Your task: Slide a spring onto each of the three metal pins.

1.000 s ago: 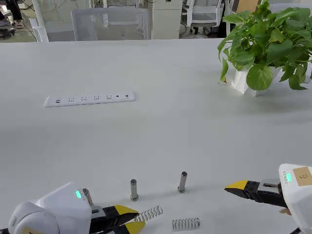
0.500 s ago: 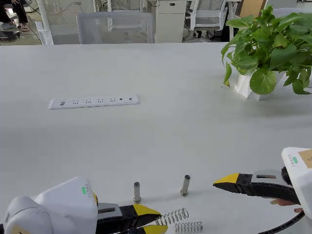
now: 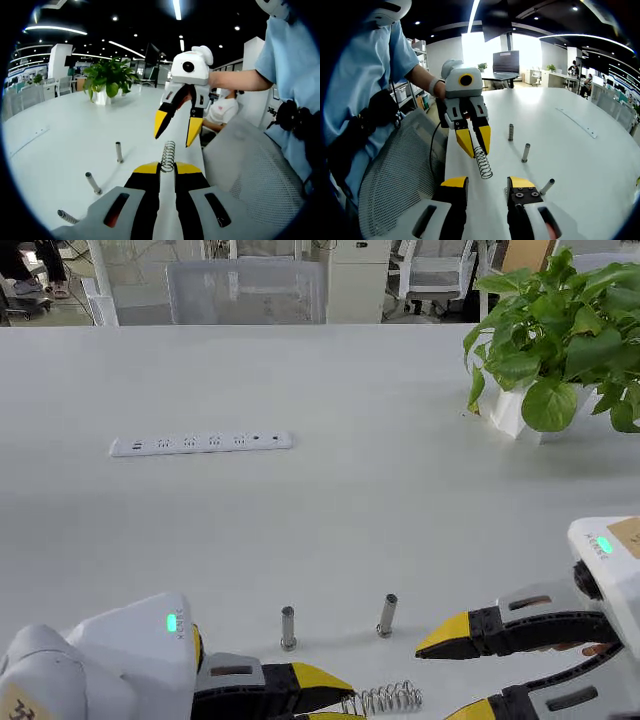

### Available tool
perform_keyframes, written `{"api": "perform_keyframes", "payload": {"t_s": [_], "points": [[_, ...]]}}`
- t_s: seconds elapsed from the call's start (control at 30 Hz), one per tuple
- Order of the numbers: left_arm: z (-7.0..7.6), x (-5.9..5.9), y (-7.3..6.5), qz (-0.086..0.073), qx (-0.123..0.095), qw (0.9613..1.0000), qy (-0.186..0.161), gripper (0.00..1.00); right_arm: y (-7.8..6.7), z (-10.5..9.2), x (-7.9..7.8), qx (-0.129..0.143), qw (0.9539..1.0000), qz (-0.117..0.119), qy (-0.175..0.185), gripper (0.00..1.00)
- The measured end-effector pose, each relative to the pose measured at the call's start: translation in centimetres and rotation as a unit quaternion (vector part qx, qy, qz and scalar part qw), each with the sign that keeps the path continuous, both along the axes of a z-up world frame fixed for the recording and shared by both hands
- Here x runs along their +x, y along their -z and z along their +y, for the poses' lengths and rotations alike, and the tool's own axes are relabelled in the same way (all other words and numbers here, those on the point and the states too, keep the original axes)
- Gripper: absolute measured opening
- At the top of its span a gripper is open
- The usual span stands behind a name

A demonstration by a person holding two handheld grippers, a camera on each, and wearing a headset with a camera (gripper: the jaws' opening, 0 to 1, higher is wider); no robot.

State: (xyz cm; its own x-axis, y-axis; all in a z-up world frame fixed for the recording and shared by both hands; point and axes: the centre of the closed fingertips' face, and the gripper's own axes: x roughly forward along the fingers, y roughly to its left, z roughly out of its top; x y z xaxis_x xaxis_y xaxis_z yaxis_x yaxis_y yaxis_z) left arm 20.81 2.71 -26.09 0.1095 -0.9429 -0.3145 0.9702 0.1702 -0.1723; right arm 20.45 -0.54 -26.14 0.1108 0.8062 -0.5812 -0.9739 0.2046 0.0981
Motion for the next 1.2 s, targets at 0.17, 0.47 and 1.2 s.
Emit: {"api": "perform_keyframes", "payload": {"t_s": [0.17, 0.47, 1.2], "points": [[-0.01, -0.14, -0.03, 0.001, -0.002, 1.0000, 0.006, 0.07, -0.10, 0.47, -0.21, 0.003, 0.9999, 0.004, -0.014, 0.21], [-0.02, -0.30, -0.24, 0.002, -0.006, 0.9999, 0.009, 0.07, 0.20, 0.76, -0.50, 0.003, 0.9996, 0.016, -0.022, 0.14], [-0.24, -0.41, -0.04, 0.007, -0.007, 0.9999, 0.008, 0.07, 0.13, 0.63, -0.38, 0.005, 0.9996, 0.023, -0.017, 0.07]]}}
